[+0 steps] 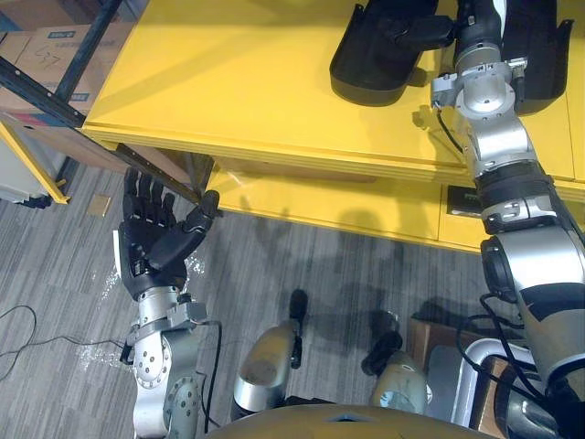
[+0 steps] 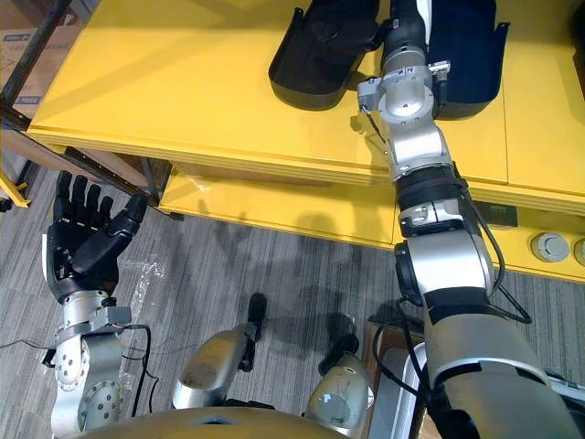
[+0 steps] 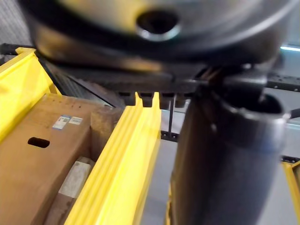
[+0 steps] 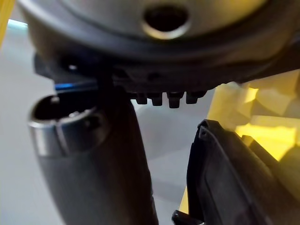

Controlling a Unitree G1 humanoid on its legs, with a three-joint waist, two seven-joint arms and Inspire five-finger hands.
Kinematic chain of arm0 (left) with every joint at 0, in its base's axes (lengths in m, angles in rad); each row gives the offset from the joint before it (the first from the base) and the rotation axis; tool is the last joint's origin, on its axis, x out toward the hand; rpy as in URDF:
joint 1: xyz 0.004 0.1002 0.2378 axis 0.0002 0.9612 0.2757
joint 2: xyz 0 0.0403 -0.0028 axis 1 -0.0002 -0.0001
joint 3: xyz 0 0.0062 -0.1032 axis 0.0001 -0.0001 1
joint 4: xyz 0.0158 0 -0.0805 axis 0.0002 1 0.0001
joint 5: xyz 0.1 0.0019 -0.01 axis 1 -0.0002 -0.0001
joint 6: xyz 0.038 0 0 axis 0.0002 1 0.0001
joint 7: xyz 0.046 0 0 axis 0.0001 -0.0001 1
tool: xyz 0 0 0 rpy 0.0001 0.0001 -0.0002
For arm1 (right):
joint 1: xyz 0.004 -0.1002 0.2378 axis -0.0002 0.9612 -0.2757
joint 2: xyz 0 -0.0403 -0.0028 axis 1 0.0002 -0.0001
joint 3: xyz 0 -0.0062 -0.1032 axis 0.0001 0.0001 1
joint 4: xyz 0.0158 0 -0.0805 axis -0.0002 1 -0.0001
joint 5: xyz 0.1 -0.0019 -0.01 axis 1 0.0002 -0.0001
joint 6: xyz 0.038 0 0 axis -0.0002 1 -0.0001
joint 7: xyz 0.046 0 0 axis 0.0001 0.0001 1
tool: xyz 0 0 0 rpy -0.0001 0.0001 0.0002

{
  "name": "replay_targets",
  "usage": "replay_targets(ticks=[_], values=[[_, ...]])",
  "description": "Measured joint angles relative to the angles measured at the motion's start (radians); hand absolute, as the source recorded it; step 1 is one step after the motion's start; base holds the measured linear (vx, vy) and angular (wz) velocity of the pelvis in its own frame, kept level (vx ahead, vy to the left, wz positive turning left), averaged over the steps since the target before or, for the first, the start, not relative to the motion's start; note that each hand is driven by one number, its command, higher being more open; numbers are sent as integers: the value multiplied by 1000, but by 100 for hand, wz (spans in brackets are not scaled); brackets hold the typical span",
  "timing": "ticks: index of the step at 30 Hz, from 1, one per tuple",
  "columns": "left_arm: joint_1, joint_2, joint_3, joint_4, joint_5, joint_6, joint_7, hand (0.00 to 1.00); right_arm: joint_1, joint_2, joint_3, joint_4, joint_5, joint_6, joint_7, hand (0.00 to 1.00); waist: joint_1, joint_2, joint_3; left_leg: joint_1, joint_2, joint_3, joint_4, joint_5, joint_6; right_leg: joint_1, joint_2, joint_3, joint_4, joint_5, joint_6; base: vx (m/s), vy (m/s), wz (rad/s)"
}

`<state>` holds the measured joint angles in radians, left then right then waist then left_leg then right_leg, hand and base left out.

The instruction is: Walk over and take three plastic housings, then place them on the shelf

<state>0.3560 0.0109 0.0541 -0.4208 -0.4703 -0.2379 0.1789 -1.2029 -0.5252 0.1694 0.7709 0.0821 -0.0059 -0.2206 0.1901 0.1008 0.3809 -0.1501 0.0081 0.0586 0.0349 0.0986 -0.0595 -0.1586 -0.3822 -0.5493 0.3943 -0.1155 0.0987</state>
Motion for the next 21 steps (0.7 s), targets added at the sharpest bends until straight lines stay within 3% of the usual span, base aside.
replay_targets(ticks=[5, 12, 21], values=[[0, 0, -2, 0, 0, 0, 4, 100, -3, 0, 0, 2, -9, 2, -21, 100, 1, 0, 12, -1, 0, -1, -13, 9, 0, -7, 0, -1, 1, 0, 0, -11, -39, 1], [0, 0, -6, 0, 0, 0, 6, 100, -3, 0, 2, 28, 3, 61, 80, 100, 1, 1, 18, -2, 0, -1, -23, 15, 0, -13, 1, -1, 0, 0, 0, -2, -42, 0], [1, 1, -6, 0, -9, 0, 6, 100, -31, -19, 60, 62, 3, 60, 148, 100, 1, 10, 29, -4, 0, -4, -27, 18, 0, -16, 1, -2, 2, 0, -1, -20, -41, 1]])
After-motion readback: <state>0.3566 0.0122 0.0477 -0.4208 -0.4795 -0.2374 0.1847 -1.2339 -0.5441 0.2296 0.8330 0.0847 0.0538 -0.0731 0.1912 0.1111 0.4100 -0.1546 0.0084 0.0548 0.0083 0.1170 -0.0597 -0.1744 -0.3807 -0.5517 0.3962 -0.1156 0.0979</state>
